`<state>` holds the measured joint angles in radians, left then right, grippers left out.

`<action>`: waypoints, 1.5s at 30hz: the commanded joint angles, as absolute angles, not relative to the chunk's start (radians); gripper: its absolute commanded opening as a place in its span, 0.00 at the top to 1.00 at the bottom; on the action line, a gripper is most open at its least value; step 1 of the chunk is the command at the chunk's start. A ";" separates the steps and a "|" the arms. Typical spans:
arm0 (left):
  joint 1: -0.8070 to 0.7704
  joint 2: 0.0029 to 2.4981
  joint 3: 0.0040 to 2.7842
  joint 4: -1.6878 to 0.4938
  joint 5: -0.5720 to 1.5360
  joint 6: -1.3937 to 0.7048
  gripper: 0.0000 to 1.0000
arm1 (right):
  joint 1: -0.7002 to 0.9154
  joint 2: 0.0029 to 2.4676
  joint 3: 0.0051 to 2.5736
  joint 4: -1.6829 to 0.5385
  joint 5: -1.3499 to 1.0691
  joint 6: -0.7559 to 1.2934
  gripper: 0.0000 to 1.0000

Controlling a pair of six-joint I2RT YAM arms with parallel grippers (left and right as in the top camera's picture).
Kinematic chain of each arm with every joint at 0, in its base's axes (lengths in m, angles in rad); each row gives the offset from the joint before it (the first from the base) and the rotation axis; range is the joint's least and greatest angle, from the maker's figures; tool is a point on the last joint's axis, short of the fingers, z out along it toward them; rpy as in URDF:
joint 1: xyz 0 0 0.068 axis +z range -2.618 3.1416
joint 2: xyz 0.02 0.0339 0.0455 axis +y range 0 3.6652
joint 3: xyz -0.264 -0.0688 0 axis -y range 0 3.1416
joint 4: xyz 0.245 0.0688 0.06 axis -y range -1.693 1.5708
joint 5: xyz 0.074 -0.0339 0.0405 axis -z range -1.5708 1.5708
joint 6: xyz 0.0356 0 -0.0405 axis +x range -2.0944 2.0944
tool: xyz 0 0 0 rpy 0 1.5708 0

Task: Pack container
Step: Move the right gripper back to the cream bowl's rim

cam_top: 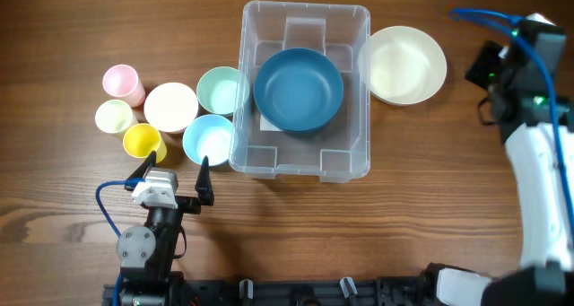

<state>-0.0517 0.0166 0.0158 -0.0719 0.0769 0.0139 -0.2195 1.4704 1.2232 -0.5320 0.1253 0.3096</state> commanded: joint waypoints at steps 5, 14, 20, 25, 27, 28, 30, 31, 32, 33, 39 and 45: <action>-0.054 0.016 0.006 -0.070 0.078 0.022 0.00 | -0.307 1.747 1.222 -0.504 -0.164 0.259 0.40; -0.054 0.016 0.006 -0.070 0.078 0.022 0.00 | -0.304 1.908 1.222 -0.424 -0.334 0.185 0.38; -0.054 0.016 0.006 -0.070 0.078 0.022 0.00 | -0.302 1.927 1.222 -0.394 -0.299 0.197 0.40; -0.054 0.016 0.006 -0.070 0.078 0.022 0.00 | -0.283 1.927 1.222 -0.363 -0.300 0.213 0.42; -0.054 0.016 0.006 -0.070 0.078 0.022 0.00 | -0.271 1.927 1.222 -0.352 -0.286 0.224 0.44; -0.054 0.016 0.006 -0.070 0.078 0.022 0.00 | -0.266 1.927 1.222 -0.346 -0.284 0.236 0.45; -0.054 0.016 0.006 -0.070 0.078 0.022 0.00 | -0.254 1.927 1.222 -0.334 -0.286 0.239 0.46; -0.054 0.016 0.006 -0.070 0.078 0.022 0.00 | -0.247 1.927 1.222 -0.325 -0.285 0.239 0.47; -0.054 0.016 0.006 -0.070 0.078 0.022 0.00 | -0.240 1.927 1.222 -0.315 -0.281 0.239 0.47; -0.054 0.016 0.006 -0.070 0.078 0.022 0.00 | -0.233 1.927 1.222 -0.305 -0.266 0.241 0.47; -0.054 0.016 0.006 -0.070 0.078 0.022 0.00 | -0.229 1.928 1.217 -0.307 -0.155 0.254 0.48; -0.054 0.016 0.006 -0.070 0.078 0.022 0.00 | -0.229 1.928 1.217 -0.299 -0.153 0.254 0.52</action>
<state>-0.0517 0.0166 0.0158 -0.0719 0.0769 0.0139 -0.2302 1.9026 1.2217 -0.3061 -0.1860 0.2413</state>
